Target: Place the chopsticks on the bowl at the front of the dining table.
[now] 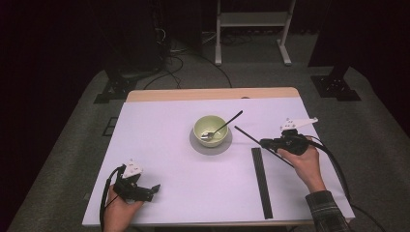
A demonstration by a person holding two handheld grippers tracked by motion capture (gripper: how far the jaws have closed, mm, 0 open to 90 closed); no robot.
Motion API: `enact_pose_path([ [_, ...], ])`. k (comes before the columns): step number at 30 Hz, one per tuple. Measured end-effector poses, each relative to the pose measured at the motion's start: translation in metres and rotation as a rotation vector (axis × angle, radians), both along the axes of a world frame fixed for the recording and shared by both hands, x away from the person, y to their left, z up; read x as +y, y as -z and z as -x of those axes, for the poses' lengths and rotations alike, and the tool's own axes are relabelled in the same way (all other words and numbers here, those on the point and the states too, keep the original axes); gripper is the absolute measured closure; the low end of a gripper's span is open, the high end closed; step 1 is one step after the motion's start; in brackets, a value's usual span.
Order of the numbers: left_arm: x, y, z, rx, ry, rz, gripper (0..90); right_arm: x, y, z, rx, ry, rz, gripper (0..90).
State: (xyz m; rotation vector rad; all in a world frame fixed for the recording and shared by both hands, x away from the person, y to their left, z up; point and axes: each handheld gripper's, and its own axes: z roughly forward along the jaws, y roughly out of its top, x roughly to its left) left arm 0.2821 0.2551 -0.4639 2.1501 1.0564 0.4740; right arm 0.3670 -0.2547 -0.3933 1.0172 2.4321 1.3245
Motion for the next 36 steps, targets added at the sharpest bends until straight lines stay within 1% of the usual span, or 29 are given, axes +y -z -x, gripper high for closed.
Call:
enact_pose_path([
  [9, 0.000, 0.000, 0.000, -0.001, 0.000, 0.001, 0.0, 0.015, -0.005, -0.008, -0.005, -0.018, 0.001, 85.6],
  [11, 0.000, 0.000, 0.000, 0.000, 0.000, 0.000, 0.0, 0.018, -0.006, -0.010, -0.005, -0.023, -0.008, 85.6],
  [15, 0.000, 0.000, 0.000, -0.001, -0.001, 0.003, 0.0, 0.025, -0.010, -0.014, -0.011, -0.030, -0.004, 85.6],
  [17, 0.000, 0.000, 0.000, -0.001, 0.000, 0.001, 0.0, 0.028, -0.012, -0.016, -0.011, -0.034, -0.012, 85.6],
  [23, 0.000, 0.000, 0.000, -0.001, 0.000, 0.001, 0.0, 0.036, -0.017, -0.020, -0.019, -0.047, -0.002, 85.7],
  [24, 0.000, 0.000, 0.000, -0.001, 0.000, 0.001, 0.0, 0.038, -0.018, -0.020, -0.016, -0.045, -0.009, 85.6],
  [29, 0.000, 0.000, 0.000, -0.002, 0.001, 0.000, 0.0, 0.043, -0.020, -0.025, -0.016, -0.047, -0.004, 85.6],
  [33, 0.000, 0.000, 0.000, -0.003, 0.001, -0.001, 0.0, 0.050, -0.022, -0.029, -0.016, -0.053, -0.015, 85.6],
  [36, 0.000, 0.000, 0.000, -0.001, 0.000, 0.002, 0.0, 0.056, -0.023, -0.032, -0.015, -0.055, -0.008, 85.6],
])
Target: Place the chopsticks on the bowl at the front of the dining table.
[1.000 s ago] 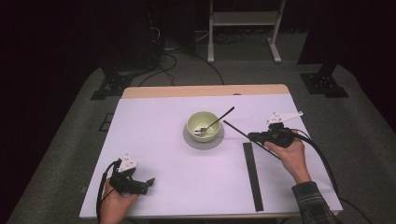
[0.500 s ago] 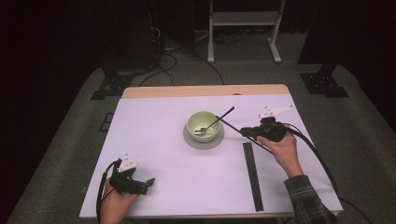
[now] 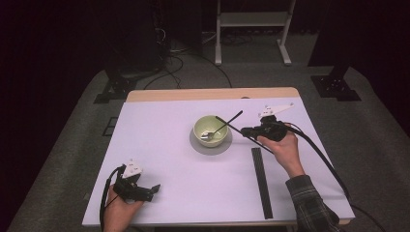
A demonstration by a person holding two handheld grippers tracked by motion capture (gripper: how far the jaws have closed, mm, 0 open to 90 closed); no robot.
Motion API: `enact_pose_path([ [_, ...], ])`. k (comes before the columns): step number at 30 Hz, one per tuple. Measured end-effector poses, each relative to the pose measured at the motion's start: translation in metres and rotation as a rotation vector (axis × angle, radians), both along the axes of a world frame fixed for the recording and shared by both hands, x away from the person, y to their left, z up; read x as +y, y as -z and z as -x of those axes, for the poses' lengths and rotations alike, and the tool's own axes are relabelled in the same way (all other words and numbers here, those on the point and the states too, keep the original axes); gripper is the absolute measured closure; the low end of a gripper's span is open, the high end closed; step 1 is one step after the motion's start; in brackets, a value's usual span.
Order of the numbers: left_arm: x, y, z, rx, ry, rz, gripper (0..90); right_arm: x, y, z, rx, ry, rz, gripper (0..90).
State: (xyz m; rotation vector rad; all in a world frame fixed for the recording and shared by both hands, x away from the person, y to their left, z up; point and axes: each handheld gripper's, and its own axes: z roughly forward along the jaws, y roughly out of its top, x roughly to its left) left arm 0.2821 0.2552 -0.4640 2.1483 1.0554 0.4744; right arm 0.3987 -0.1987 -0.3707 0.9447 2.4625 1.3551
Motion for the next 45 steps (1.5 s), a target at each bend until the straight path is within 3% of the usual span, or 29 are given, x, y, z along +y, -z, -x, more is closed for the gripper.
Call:
enact_pose_path([
  [33, 0.000, 0.000, 0.000, -0.001, -0.001, 0.001, 0.0, 0.066, -0.005, -0.031, 0.019, -0.045, 0.007, 85.6],
  [45, 0.000, 0.000, 0.000, -0.001, 0.000, 0.002, 0.0, 0.093, 0.003, -0.044, 0.045, -0.048, 0.003, 85.6],
])
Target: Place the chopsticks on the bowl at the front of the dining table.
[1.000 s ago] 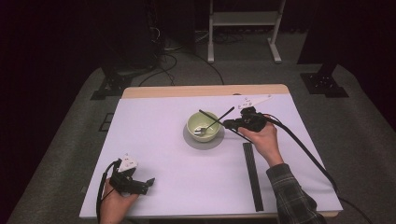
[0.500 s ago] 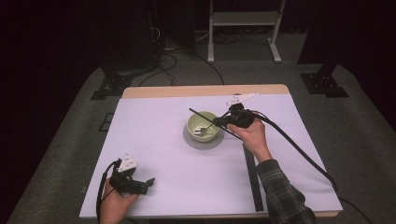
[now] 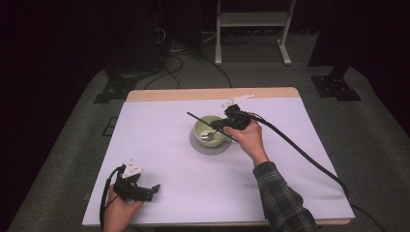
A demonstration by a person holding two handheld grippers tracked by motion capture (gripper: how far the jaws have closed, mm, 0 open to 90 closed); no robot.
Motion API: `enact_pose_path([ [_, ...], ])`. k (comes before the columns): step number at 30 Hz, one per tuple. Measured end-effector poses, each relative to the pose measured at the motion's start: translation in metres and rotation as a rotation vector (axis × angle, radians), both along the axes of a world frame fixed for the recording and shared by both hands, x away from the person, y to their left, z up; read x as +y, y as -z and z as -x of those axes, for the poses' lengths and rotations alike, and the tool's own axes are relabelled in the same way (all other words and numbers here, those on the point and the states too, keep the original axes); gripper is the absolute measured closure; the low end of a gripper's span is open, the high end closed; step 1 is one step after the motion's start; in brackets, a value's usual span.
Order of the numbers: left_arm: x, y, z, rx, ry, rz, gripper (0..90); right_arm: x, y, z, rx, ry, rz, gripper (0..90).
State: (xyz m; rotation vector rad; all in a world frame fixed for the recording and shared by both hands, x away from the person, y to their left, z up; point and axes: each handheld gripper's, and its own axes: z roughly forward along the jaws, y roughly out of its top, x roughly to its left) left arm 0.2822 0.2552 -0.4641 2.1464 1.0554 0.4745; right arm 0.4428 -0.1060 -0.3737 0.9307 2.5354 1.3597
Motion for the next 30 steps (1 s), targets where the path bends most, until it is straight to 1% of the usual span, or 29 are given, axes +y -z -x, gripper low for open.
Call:
enact_pose_path([
  [10, 0.000, 0.000, 0.000, 0.000, -0.001, 0.001, 0.0, 0.014, 0.010, -0.009, 0.027, 0.010, 0.001, 85.6],
  [12, 0.000, 0.000, 0.000, 0.000, -0.001, 0.001, 0.0, 0.017, 0.012, -0.010, 0.030, 0.013, -0.006, 85.7],
  [18, 0.000, 0.000, 0.000, 0.001, -0.001, 0.002, 0.0, 0.019, 0.018, -0.013, 0.040, 0.022, 0.005, 85.6],
  [28, 0.000, 0.000, 0.000, 0.001, 0.000, 0.002, 0.0, 0.022, 0.021, -0.013, 0.048, 0.020, -0.010, 85.6],
  [30, 0.000, 0.000, 0.000, 0.001, 0.000, 0.002, 0.0, 0.024, 0.021, -0.013, 0.043, 0.018, -0.002, 85.5],
])
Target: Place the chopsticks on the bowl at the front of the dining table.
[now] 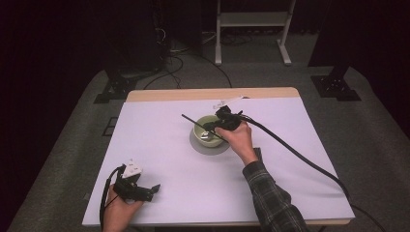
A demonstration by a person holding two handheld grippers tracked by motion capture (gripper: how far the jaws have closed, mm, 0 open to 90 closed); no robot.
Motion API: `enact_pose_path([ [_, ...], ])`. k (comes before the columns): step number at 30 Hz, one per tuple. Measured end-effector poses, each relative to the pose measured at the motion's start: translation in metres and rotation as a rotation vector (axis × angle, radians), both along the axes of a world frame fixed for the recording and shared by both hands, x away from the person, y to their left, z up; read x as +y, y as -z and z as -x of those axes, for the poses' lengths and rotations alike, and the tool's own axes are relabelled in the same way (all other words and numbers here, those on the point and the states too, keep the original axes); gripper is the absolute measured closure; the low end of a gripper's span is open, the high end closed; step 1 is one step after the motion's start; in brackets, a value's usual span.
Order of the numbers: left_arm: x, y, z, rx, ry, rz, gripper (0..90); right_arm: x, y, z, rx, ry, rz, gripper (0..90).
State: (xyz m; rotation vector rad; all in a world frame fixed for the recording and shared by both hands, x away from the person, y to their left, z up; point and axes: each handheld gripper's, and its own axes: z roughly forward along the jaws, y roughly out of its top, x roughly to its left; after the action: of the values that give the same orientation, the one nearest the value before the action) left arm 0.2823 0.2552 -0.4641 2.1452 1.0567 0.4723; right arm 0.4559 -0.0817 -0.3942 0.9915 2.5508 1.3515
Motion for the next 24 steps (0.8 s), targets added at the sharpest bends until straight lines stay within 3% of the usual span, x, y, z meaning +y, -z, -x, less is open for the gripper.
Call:
enact_pose_path([
  [13, 0.000, 0.000, 0.000, 0.001, 0.001, -0.002, 0.0, 0.002, -0.003, 0.001, -0.018, -0.006, -0.008, 80.3],
  [24, 0.000, 0.000, 0.000, -0.001, 0.001, -0.001, 0.0, -0.007, -0.012, 0.008, -0.046, -0.003, 0.004, 79.1],
])
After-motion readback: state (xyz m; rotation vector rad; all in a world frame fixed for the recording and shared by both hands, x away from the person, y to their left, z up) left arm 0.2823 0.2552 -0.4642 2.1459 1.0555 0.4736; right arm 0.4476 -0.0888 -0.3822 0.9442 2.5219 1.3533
